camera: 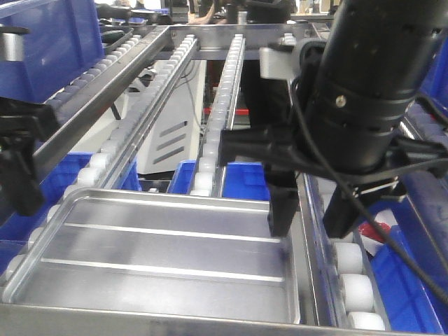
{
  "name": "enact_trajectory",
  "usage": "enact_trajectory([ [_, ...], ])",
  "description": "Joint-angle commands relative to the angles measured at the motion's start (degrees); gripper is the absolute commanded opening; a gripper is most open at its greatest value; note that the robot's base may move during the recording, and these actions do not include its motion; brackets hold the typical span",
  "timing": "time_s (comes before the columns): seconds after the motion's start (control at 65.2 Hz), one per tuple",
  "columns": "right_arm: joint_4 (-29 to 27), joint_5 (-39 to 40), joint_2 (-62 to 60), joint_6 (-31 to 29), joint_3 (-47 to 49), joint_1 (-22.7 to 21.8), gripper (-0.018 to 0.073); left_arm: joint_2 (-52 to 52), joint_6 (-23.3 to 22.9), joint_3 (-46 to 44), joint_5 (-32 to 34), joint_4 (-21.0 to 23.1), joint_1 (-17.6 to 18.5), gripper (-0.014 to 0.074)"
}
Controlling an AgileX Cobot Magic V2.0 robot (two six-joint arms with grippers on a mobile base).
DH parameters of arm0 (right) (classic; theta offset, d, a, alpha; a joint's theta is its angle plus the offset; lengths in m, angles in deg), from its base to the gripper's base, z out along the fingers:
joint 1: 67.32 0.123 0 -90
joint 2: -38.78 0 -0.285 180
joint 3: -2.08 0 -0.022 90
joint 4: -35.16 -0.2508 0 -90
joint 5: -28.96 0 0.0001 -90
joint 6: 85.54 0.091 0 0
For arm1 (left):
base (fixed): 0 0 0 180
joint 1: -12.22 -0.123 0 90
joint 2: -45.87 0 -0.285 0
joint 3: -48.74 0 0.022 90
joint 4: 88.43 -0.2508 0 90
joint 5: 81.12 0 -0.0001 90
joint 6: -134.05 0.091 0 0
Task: Grab silver tray and stack on right shelf
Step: 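Lower both grippers onto opposite short edges of the silver tray and close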
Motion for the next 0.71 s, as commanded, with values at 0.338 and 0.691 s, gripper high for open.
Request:
enact_trajectory([
  [0.338,1.47,4.76,1.23,0.28,1.9,-0.06,0.0426,3.32,-0.89,-1.84,7.04,-0.23,2.09,0.0316],
  [0.691,1.47,4.83,3.69,0.28,1.9,-0.06,0.0426,7.0,-0.89,-1.84,8.23,-0.23,2.09,0.0316],
])
